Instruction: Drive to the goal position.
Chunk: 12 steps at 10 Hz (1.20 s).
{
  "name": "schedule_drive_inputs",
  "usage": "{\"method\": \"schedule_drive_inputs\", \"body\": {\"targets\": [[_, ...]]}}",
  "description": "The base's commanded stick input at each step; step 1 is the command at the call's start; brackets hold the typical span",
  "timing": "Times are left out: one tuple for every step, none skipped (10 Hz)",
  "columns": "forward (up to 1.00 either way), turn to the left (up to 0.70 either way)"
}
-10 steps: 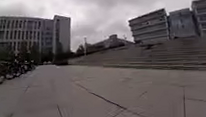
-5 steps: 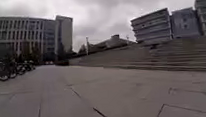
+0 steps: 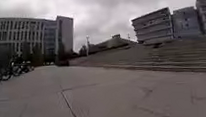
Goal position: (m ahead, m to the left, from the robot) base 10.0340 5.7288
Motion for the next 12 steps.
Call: {"method": "schedule_drive_inputs", "body": {"targets": [[1.00,0.05],[1.00,0.00],[1.00,0.04],[1.00,0.10],[1.00,0.06],[1.00,0.00],[1.00,0.02],[1.00,0.07],[1.00,0.00],[1.00,0.05],[1.00,0.23],[1.00,0.18]]}}
